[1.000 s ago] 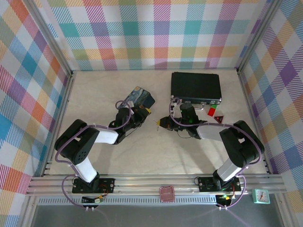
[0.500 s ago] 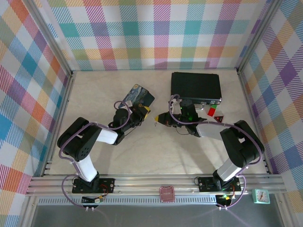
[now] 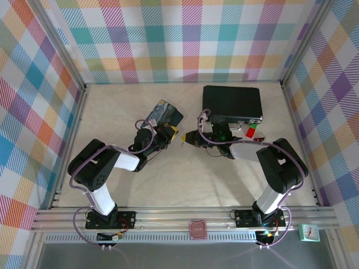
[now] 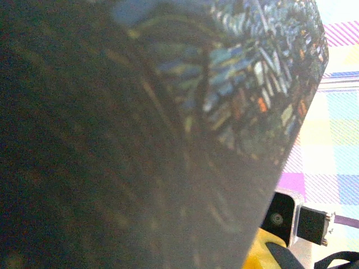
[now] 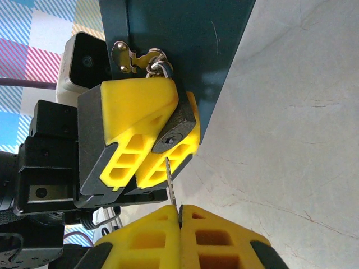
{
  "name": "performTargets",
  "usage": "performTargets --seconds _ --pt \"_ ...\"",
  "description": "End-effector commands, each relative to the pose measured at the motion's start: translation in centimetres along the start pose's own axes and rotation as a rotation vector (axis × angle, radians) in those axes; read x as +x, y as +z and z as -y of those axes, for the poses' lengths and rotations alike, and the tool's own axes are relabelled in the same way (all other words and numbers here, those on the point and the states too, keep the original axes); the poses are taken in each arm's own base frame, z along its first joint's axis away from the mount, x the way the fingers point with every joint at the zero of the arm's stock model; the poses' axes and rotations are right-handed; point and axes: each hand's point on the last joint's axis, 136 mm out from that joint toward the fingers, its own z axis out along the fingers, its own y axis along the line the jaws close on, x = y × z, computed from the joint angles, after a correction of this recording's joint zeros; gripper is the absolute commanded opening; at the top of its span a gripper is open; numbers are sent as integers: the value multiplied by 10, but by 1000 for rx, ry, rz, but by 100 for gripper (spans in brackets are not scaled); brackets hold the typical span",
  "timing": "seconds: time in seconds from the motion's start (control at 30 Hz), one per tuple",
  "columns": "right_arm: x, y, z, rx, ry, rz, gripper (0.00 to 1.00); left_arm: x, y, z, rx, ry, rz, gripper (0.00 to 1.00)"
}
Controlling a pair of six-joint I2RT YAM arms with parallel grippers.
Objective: Unlock a padlock with a key
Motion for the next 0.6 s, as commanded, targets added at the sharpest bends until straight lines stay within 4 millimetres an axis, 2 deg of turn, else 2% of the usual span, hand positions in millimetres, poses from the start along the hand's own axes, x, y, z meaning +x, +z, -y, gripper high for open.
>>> performTargets --seconds 0.0,0.3,0.57 --pt "-13 3 -13 -54 -37 18 0 -4 -5 30 87 4 0 0" --pt "-17 5 -21 -87 -33 15 0 -3 -4 30 82 12 -3 0" --pt "-20 13 -16 -86 -9 7 0 6 1 38 101 29 -32 0"
